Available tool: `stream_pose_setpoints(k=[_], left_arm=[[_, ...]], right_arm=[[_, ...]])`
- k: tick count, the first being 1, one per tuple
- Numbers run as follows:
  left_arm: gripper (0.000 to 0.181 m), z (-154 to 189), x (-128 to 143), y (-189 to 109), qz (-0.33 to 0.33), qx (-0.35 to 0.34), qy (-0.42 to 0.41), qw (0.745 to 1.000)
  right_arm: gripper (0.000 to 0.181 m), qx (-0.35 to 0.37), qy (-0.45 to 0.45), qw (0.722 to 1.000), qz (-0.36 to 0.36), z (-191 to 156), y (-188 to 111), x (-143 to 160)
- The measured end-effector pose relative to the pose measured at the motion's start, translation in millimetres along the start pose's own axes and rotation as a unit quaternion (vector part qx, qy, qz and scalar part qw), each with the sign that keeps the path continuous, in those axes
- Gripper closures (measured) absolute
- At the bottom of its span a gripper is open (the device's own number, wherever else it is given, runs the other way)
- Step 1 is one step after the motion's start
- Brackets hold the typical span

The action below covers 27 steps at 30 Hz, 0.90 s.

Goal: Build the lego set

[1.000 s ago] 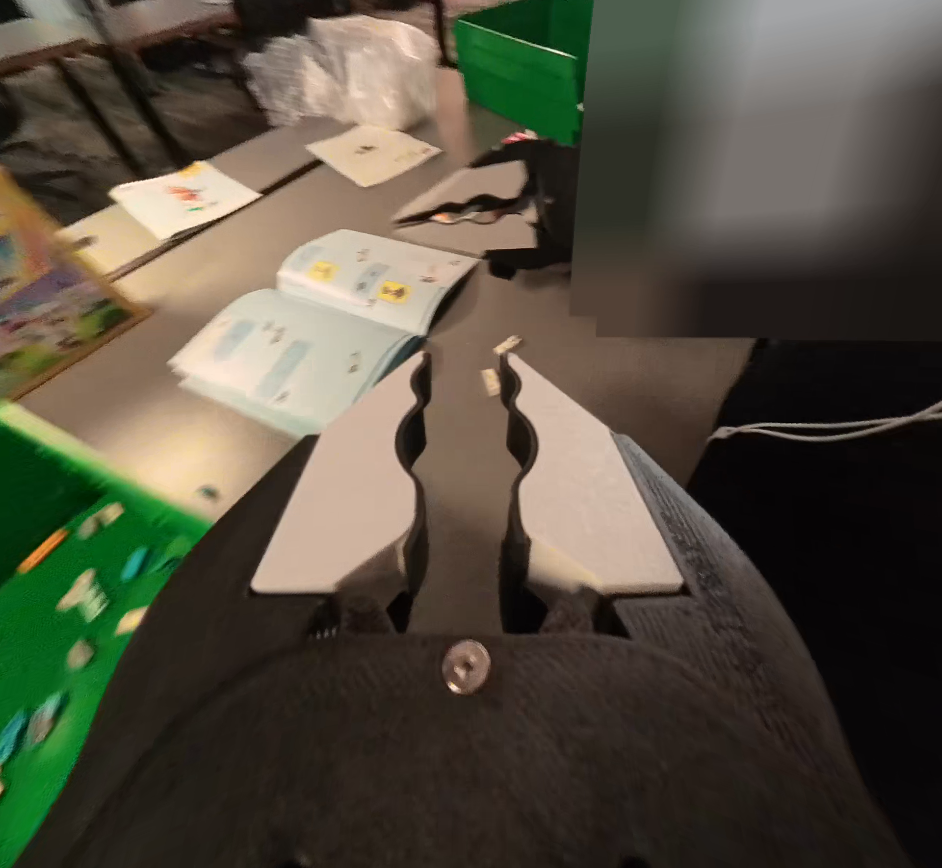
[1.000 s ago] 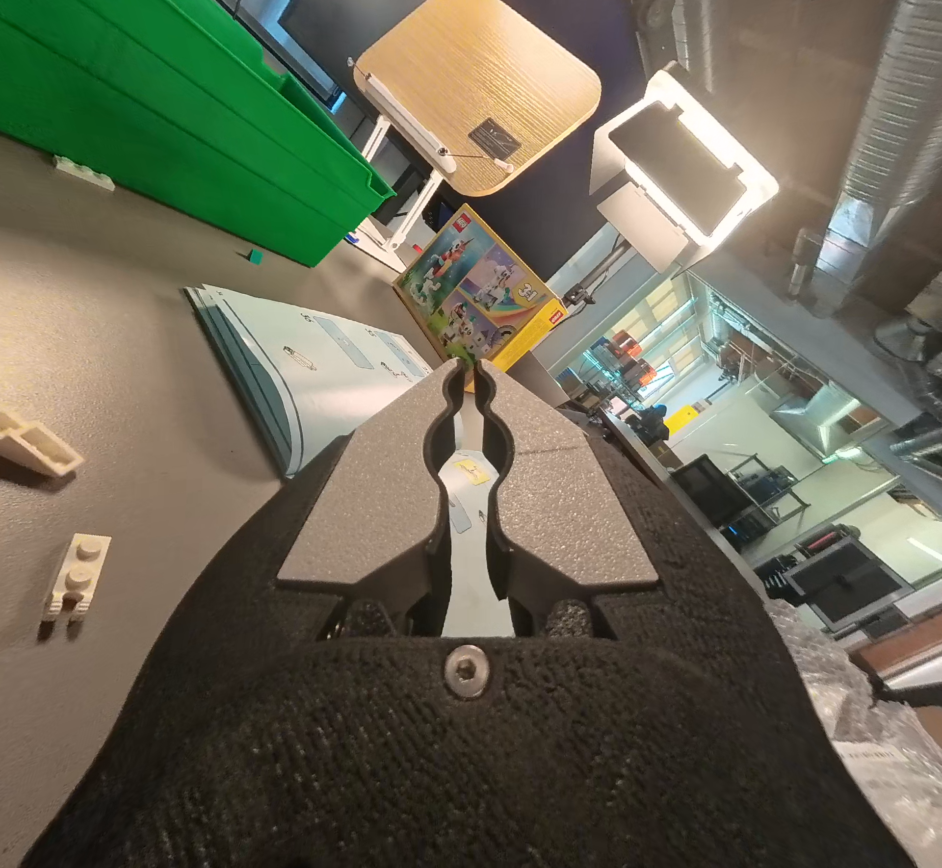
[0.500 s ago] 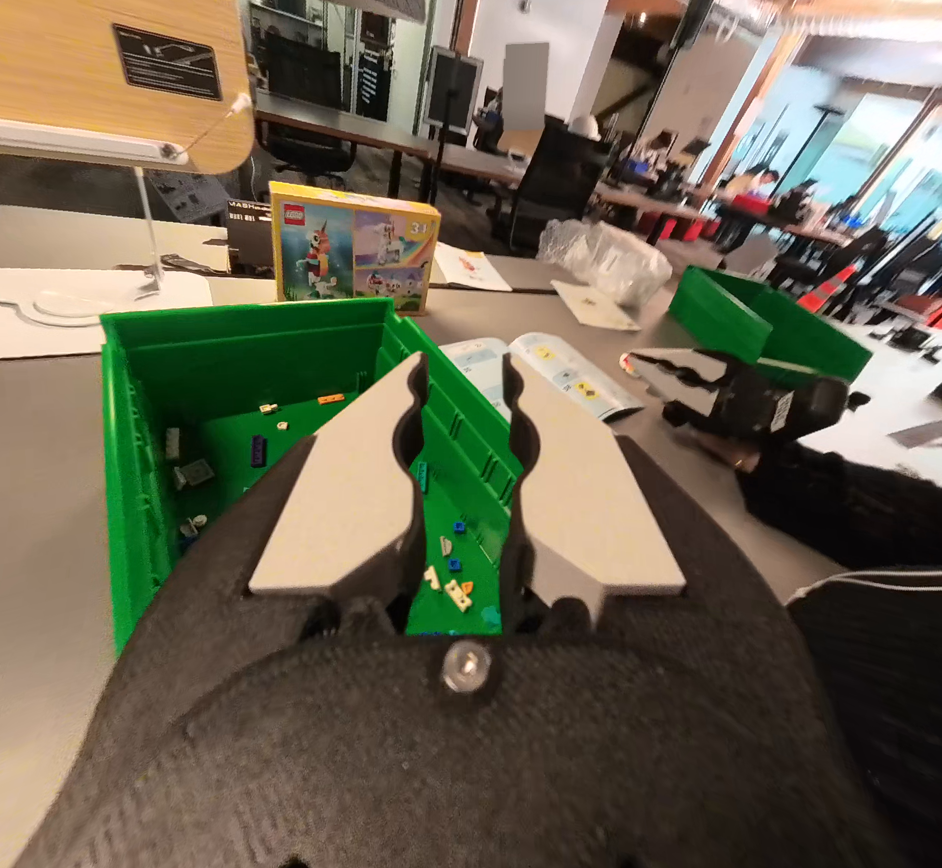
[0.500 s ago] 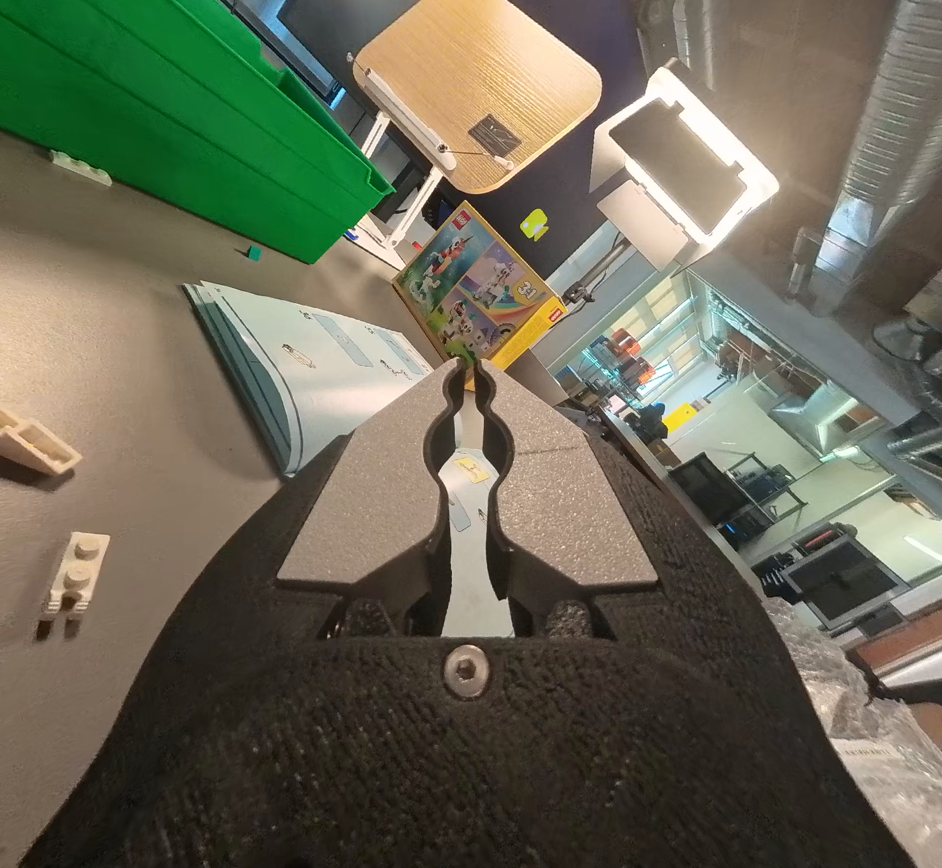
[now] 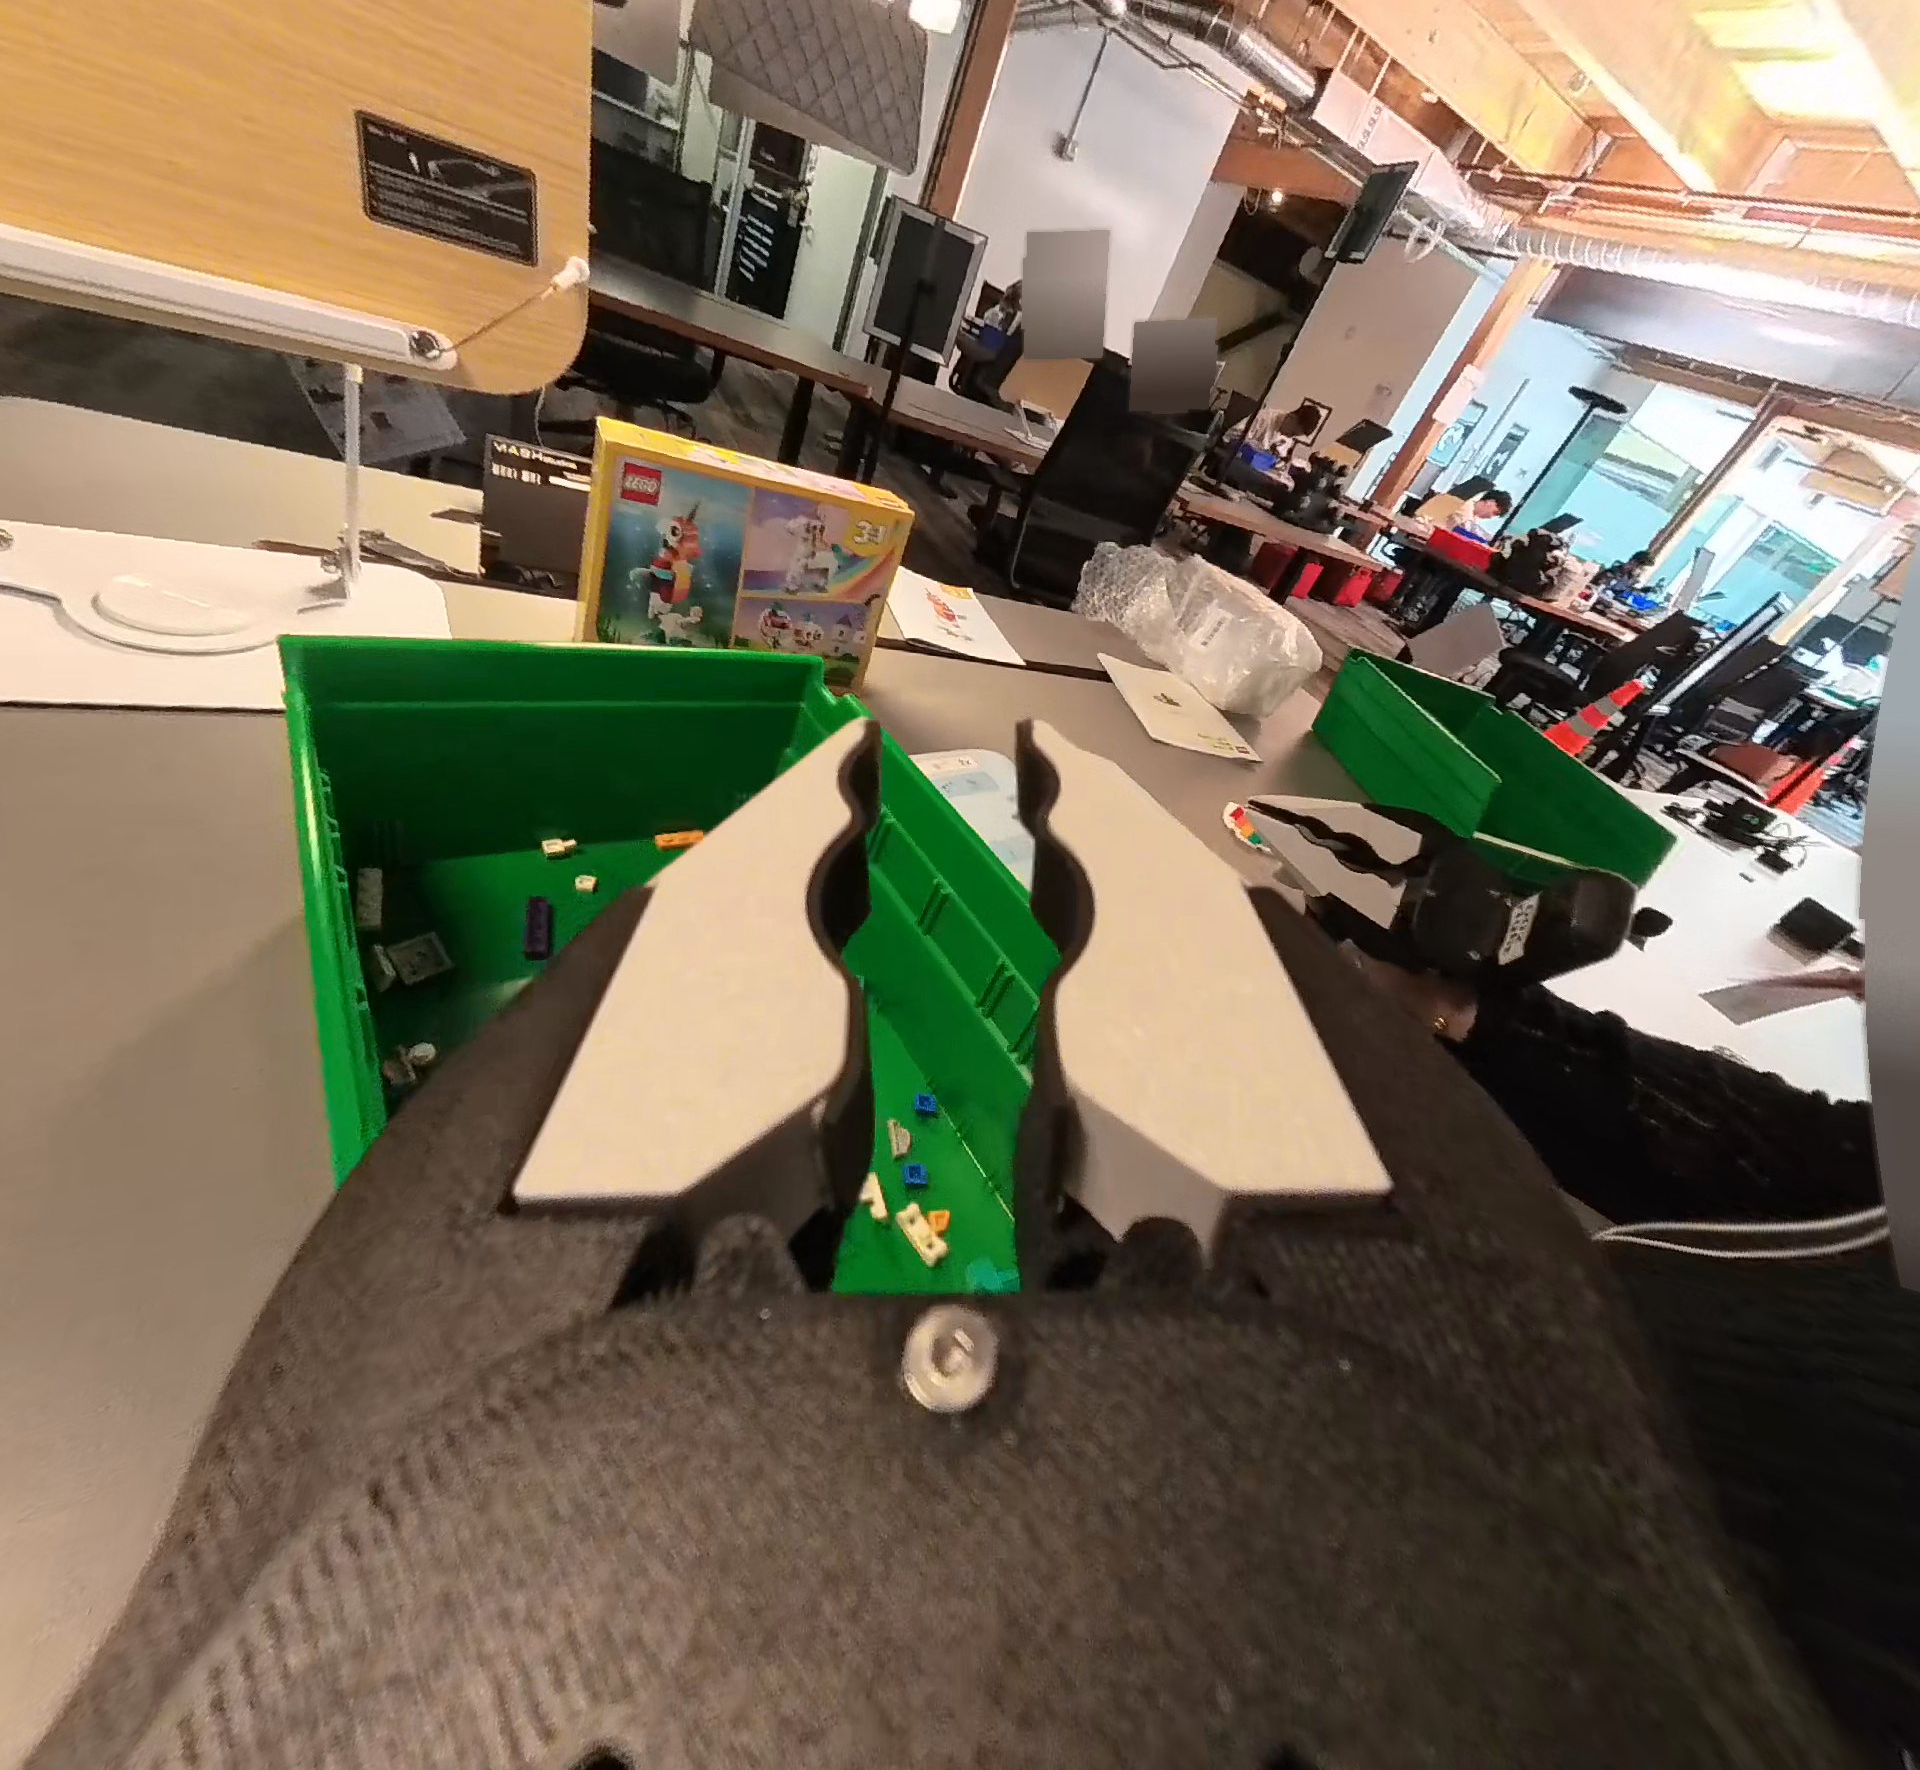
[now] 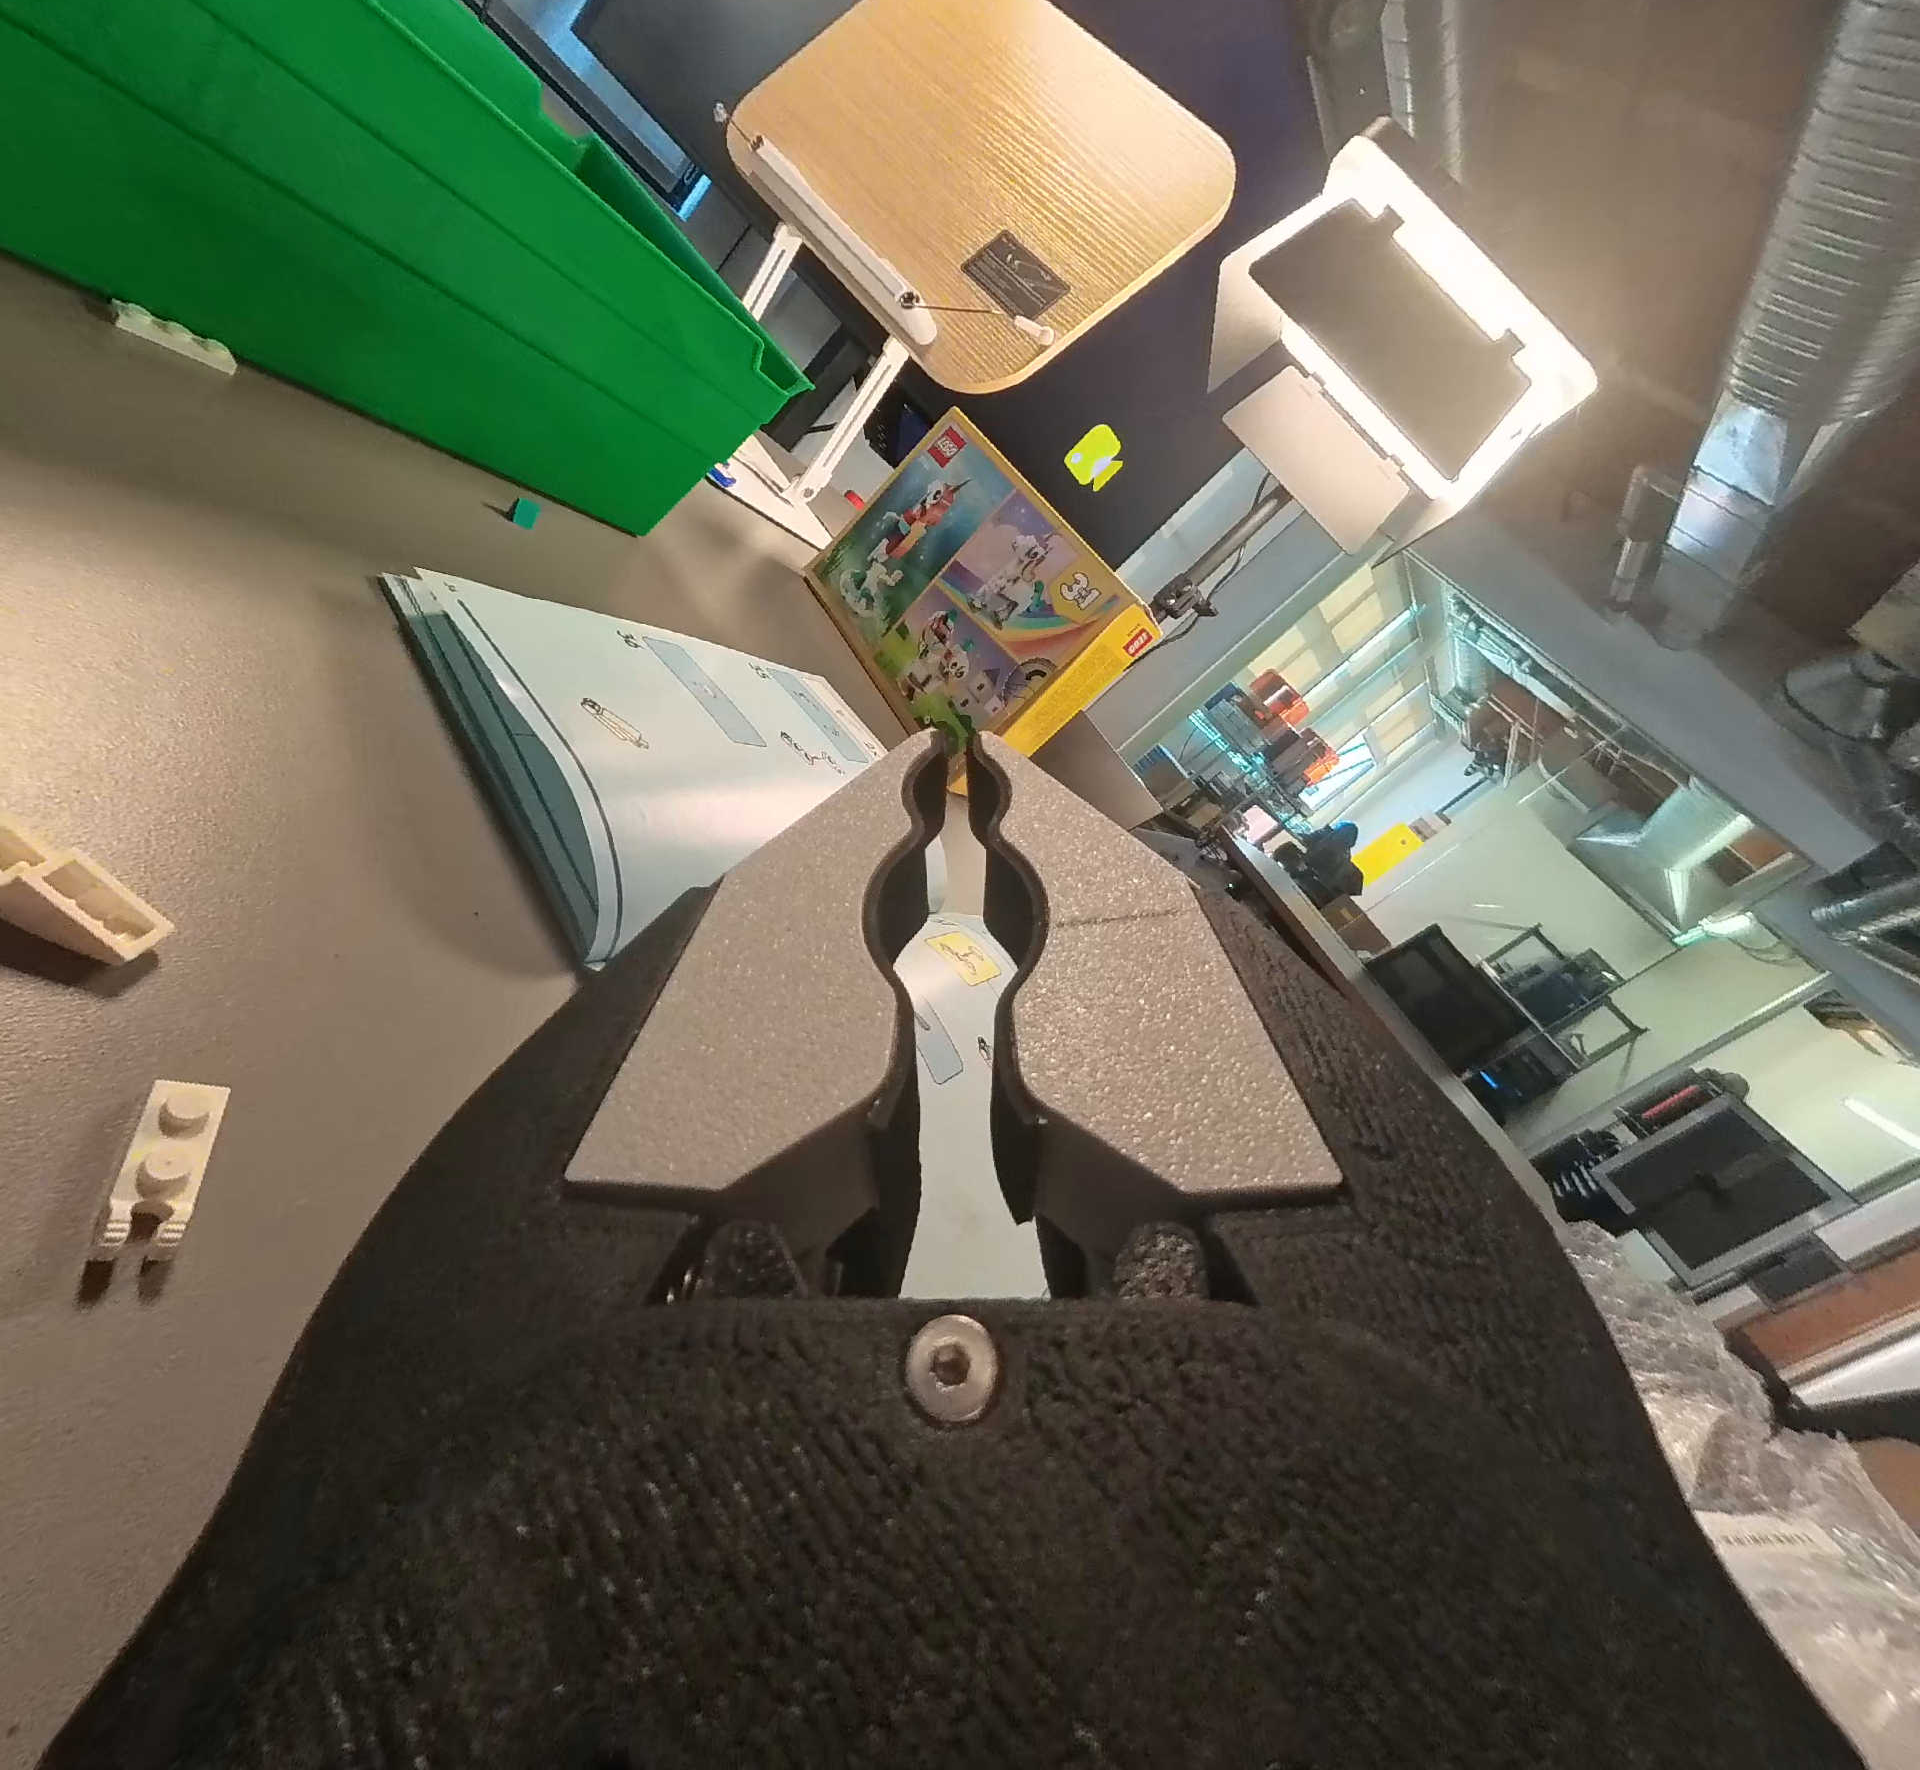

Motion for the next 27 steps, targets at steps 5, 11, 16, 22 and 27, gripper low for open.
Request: stream_pose_setpoints(k=[5, 11, 16, 22, 27], left_arm=[[0.157, -4, 4, 1, -0.009, -0.013, 0.007, 1.000], [0.157, -9, 10, -3, -0.011, -0.034, 0.016, 0.999], [0.158, -15, 15, -10, -0.001, -0.040, 0.007, 0.999], [0.158, -21, 21, -16, -0.001, -0.050, 0.000, 0.999], [0.158, -24, 24, -18, -0.001, -0.047, -0.008, 0.999]], right_arm=[[0.180, 0.000, 0.000, 1.000, 0.000, 0, 0, 0], [0.180, 0.004, 0.001, 1.000, -0.004, 1, 0, 1], [0.180, 0.005, -0.005, 1.000, -0.009, 0, 1, 2], [0.180, 0.006, -0.013, 1.000, -0.015, -1, 2, 2], [0.180, 0.007, -0.019, 1.000, -0.020, -2, 3, 3]])
Point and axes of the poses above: each gripper's, where its closed fingertips meet, y out along the fingers, x out of its underside, z = x × y across the jaws, the point moved 6 cm from there along -y, back along the fingers, and after that the axes turned 3 degrees about -z, right-handed, at the moved point
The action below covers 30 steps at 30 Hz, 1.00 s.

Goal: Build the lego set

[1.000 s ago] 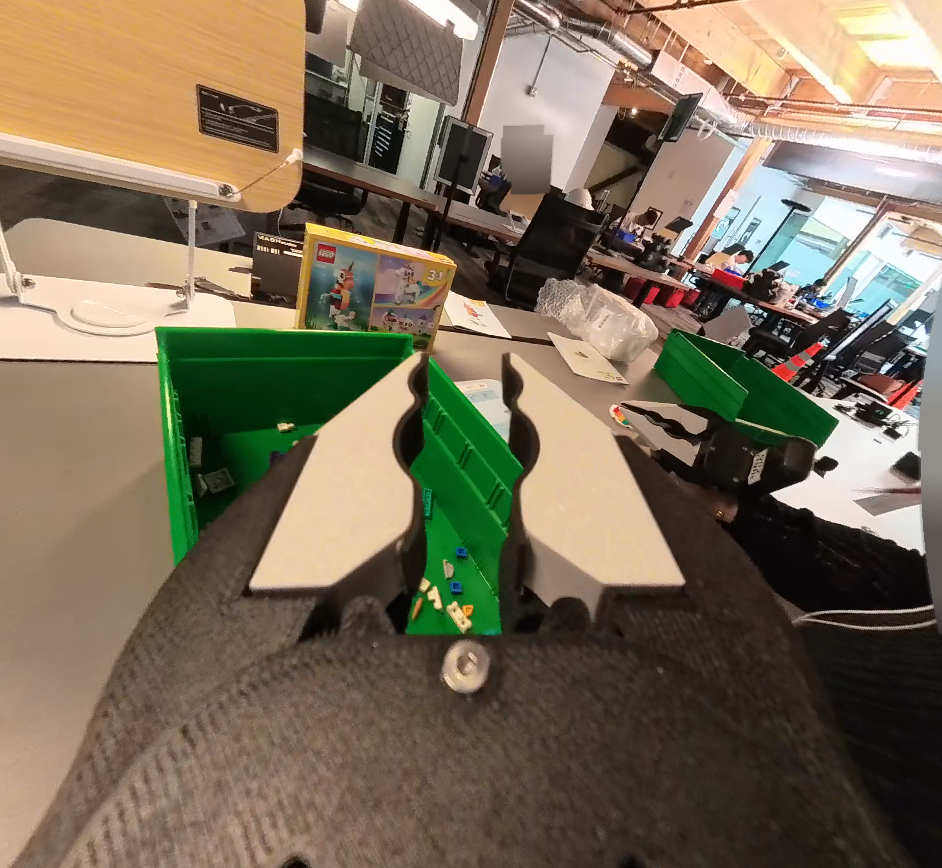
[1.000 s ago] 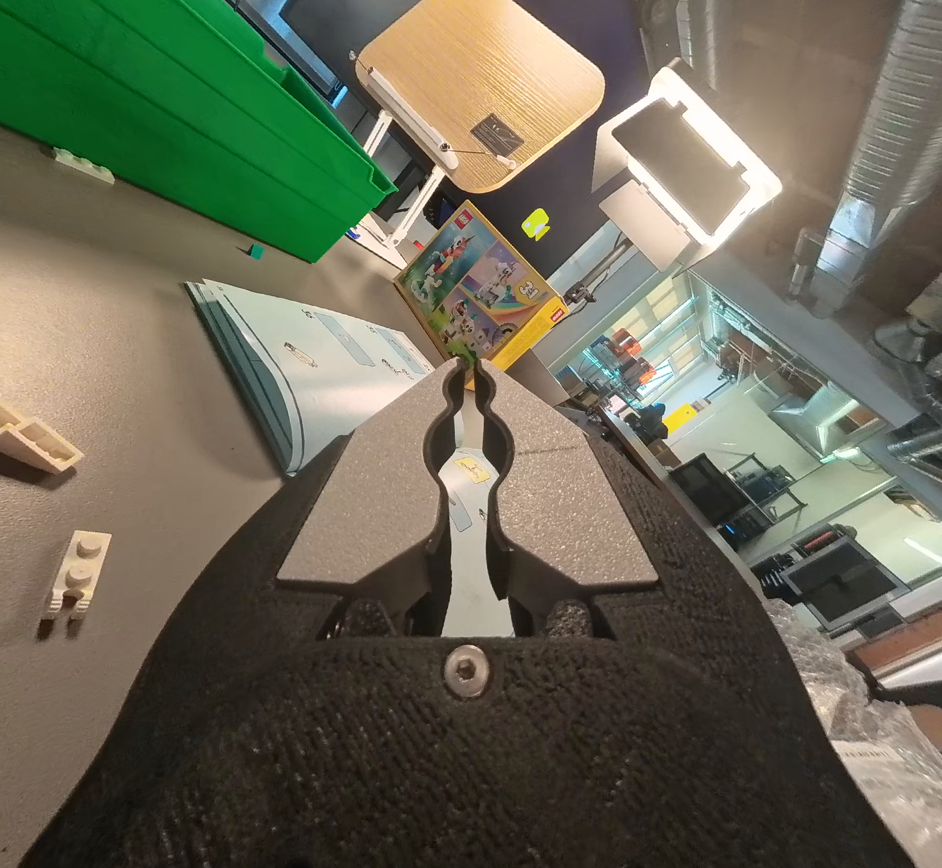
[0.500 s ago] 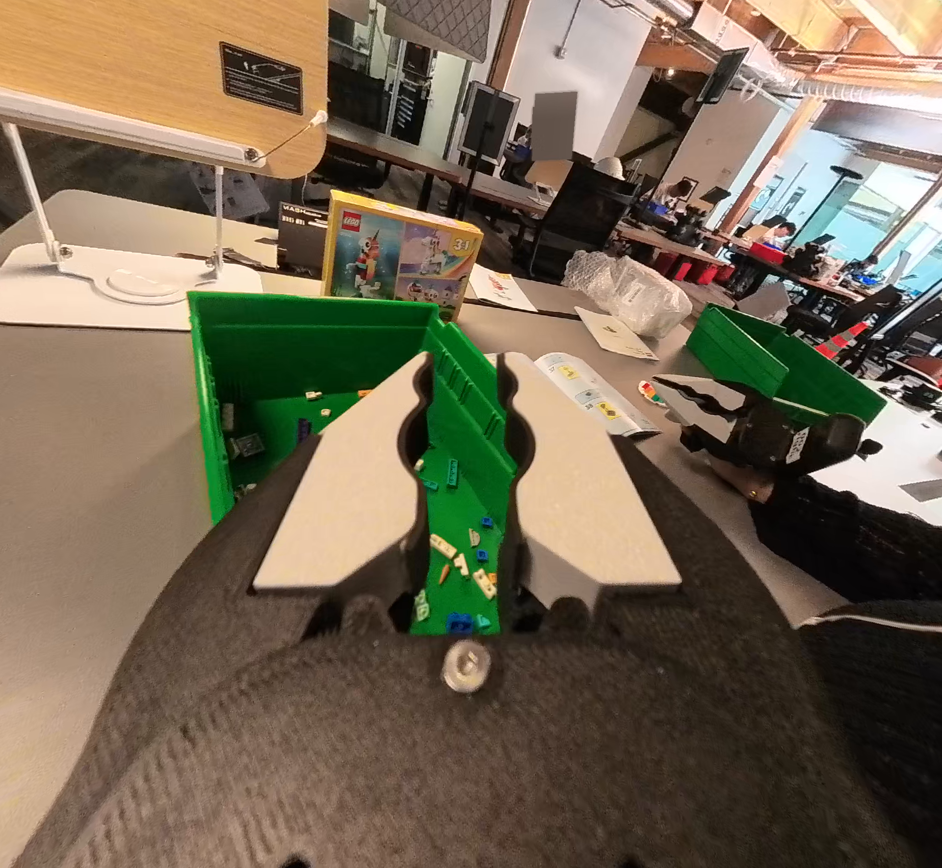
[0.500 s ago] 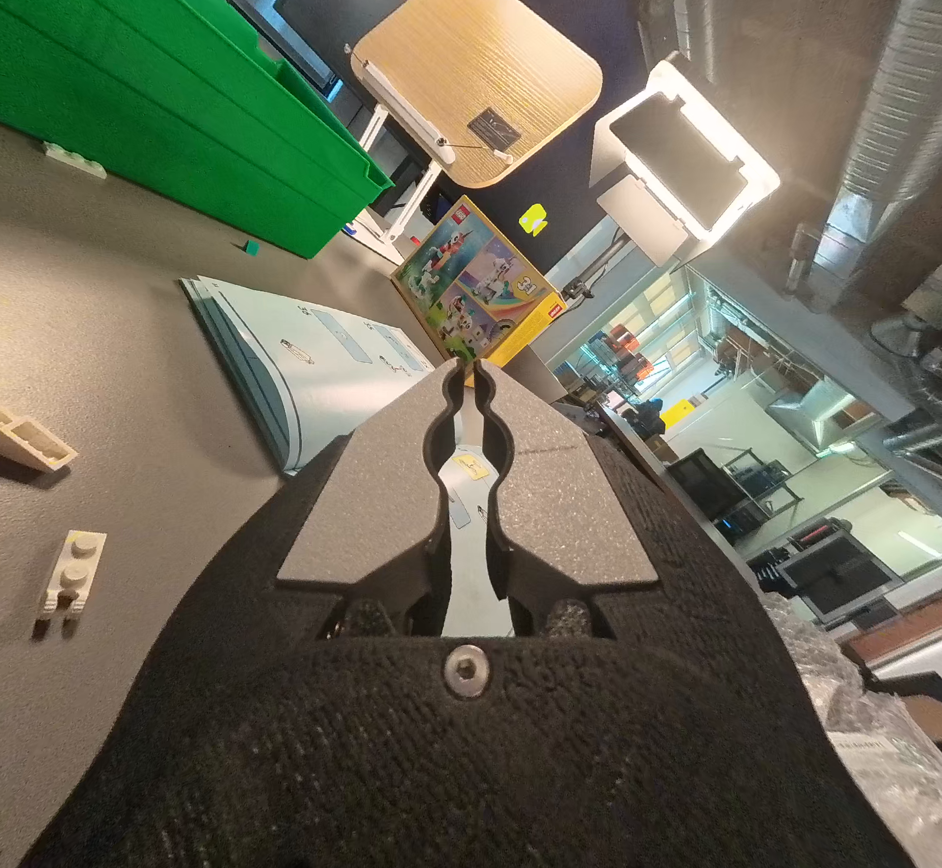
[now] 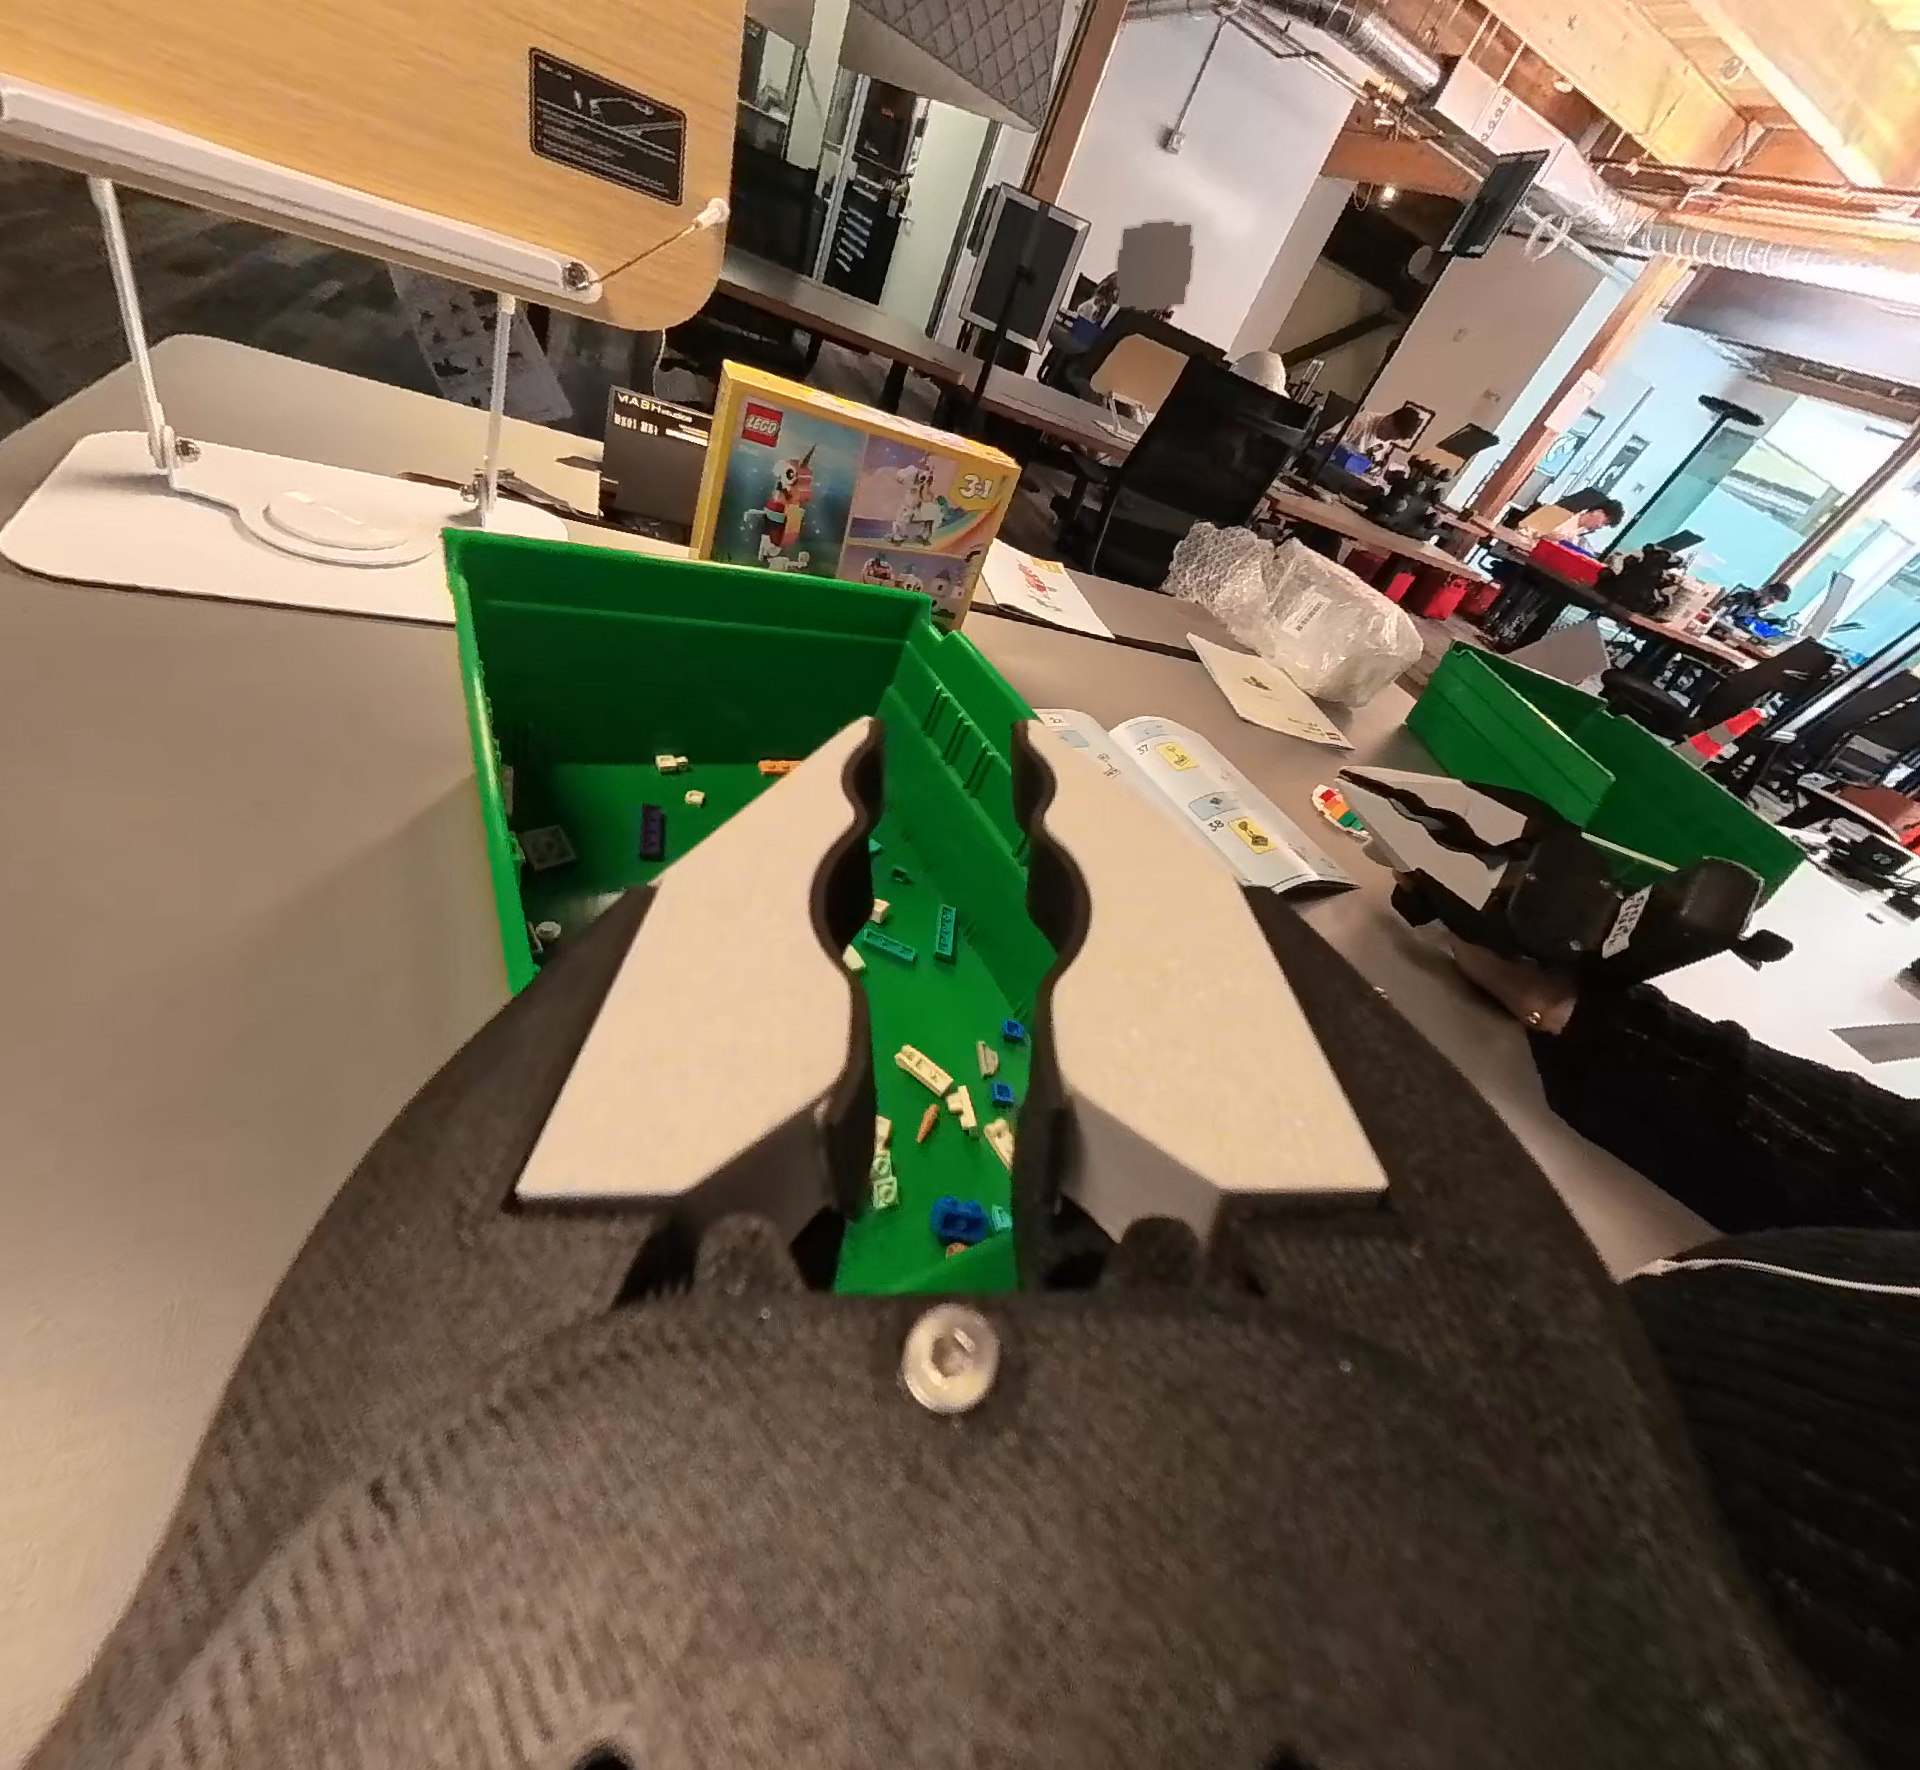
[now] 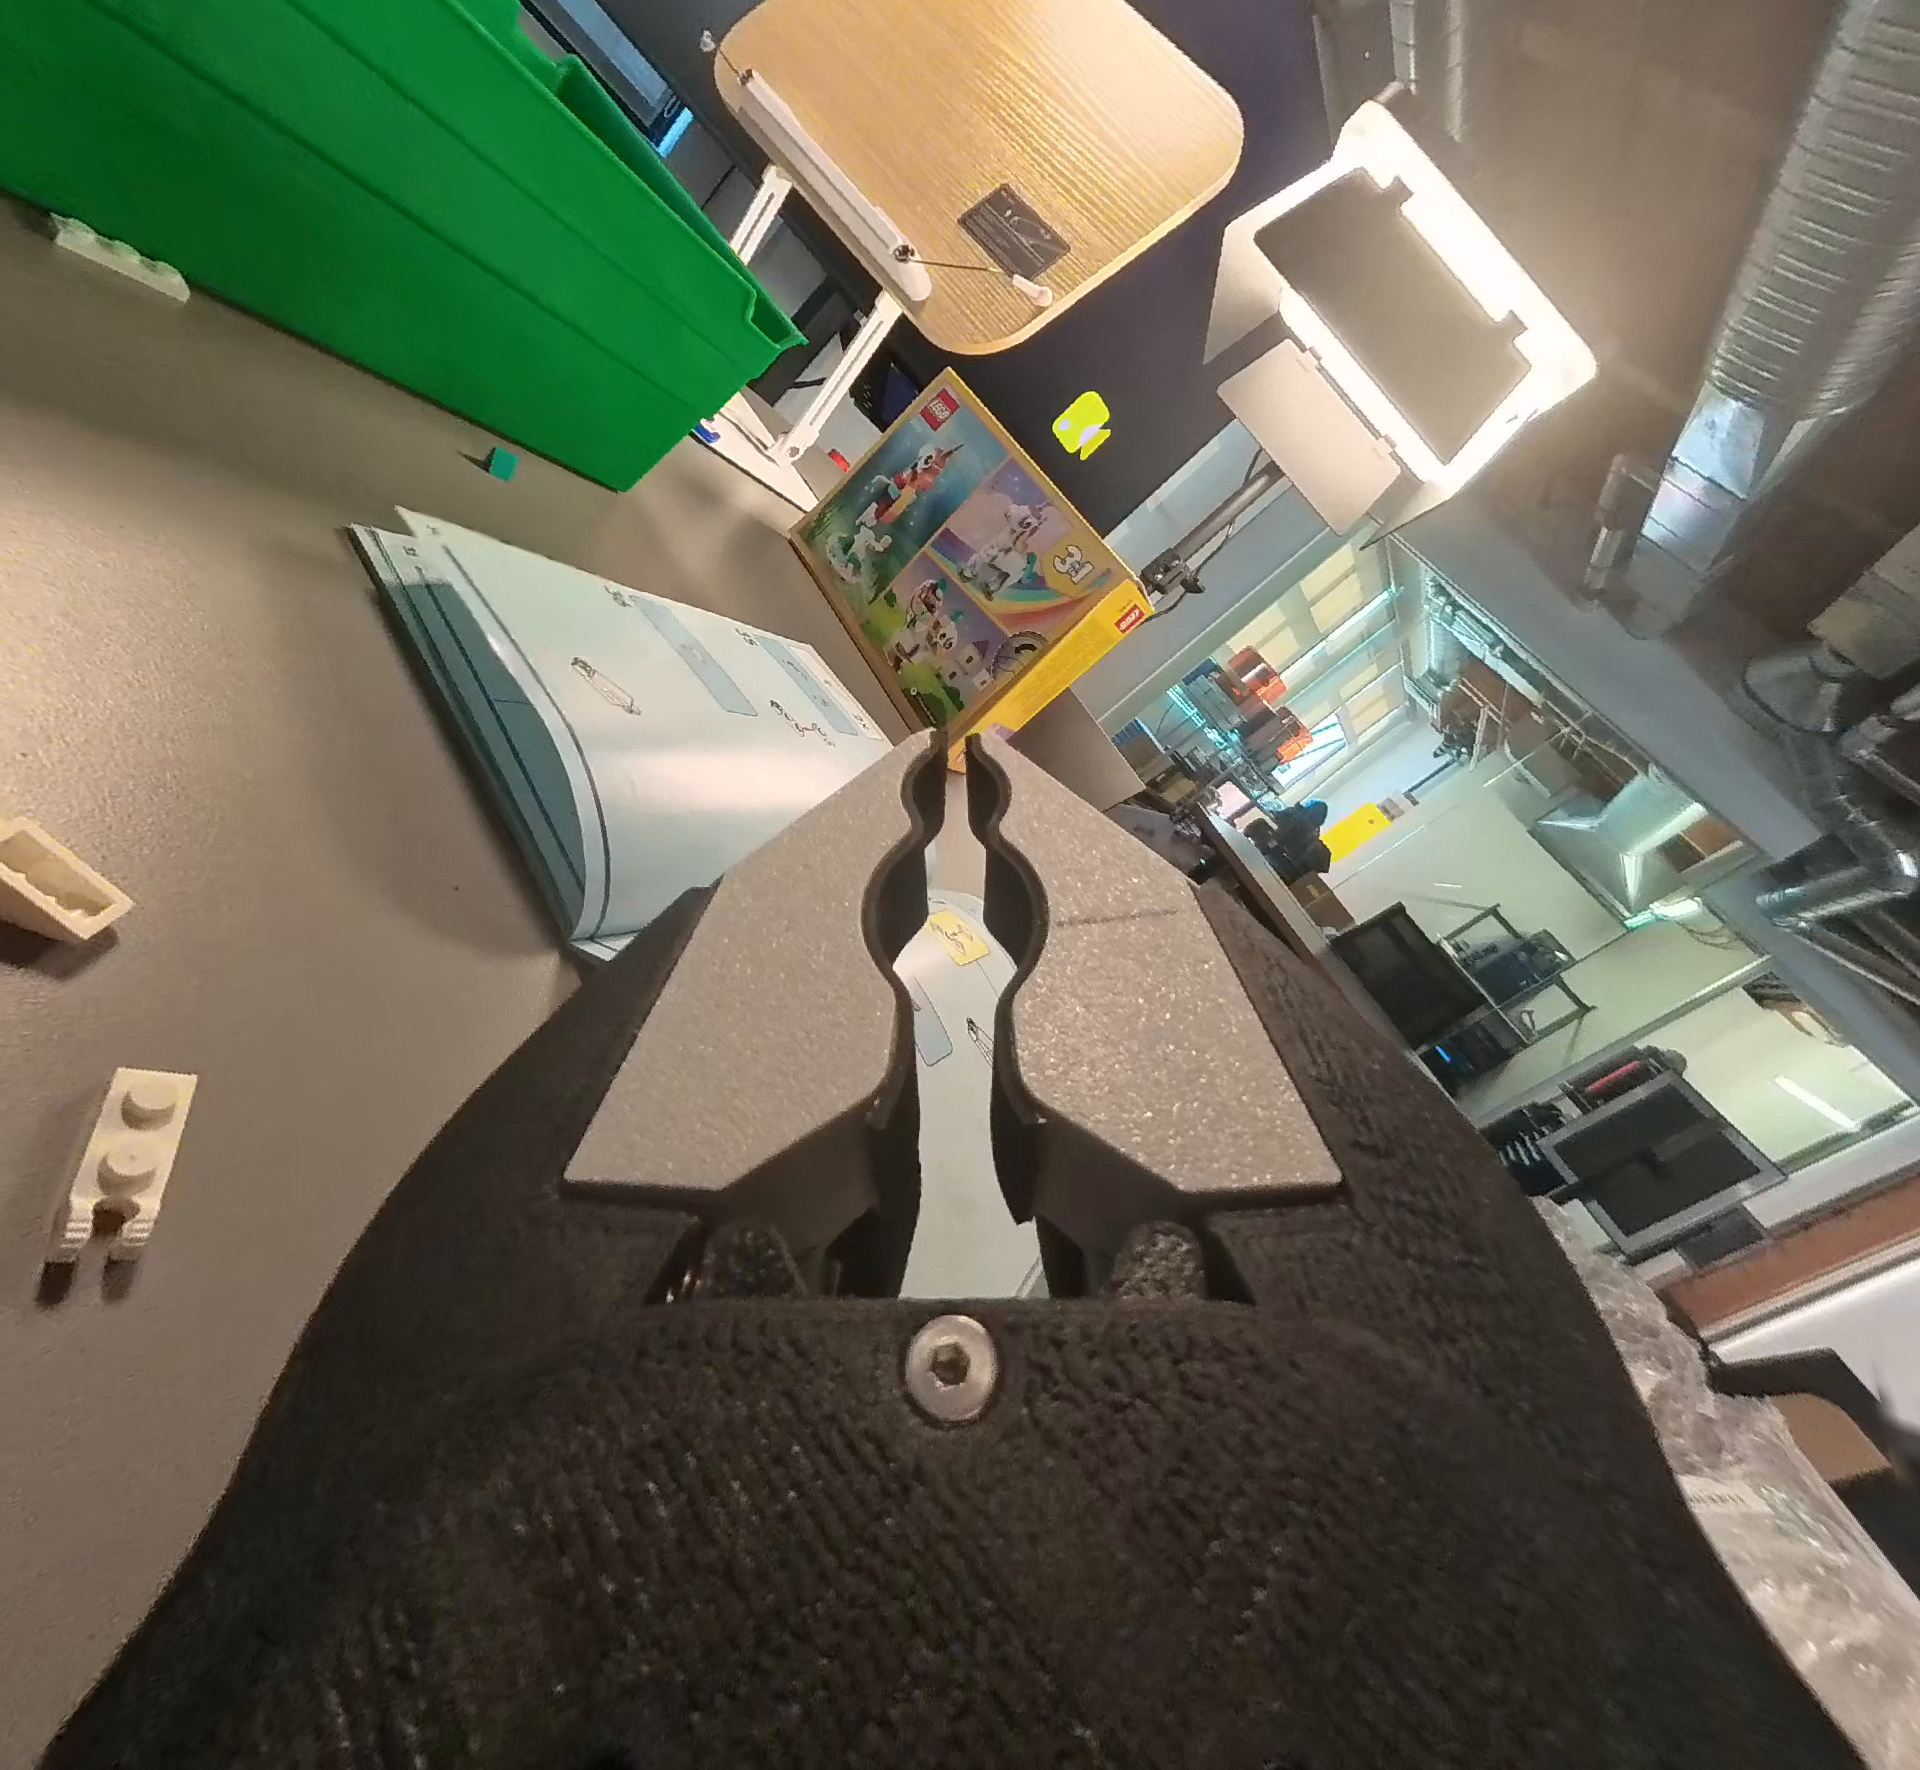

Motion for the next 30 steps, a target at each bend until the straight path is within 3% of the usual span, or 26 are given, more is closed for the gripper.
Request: stream_pose_setpoints(k=[15, 20, 23, 27, 30], left_arm=[[0.159, -6, 8, 3, -0.020, -0.016, 0.004, 1.000], [0.168, -15, 16, 14, -0.117, -0.101, 0.088, 0.984], [0.177, -6, 29, 34, -0.251, -0.094, 0.192, 0.944], [0.180, -8, 42, 61, -0.418, -0.137, 0.373, 0.817], [0.181, -22, 54, 77, -0.531, -0.128, 0.390, 0.741]], right_arm=[[0.180, 0.002, -0.001, 1.000, -0.004, 0, 0, 1], [0.180, 0.001, -0.004, 1.000, -0.004, -1, 1, 1], [0.180, -0.003, -0.008, 1.000, -0.002, -2, 1, 0], [0.180, -0.011, -0.002, 1.000, 0.010, -4, 0, -4], [0.180, -0.017, -0.004, 1.000, 0.019, -6, 0, -6]])
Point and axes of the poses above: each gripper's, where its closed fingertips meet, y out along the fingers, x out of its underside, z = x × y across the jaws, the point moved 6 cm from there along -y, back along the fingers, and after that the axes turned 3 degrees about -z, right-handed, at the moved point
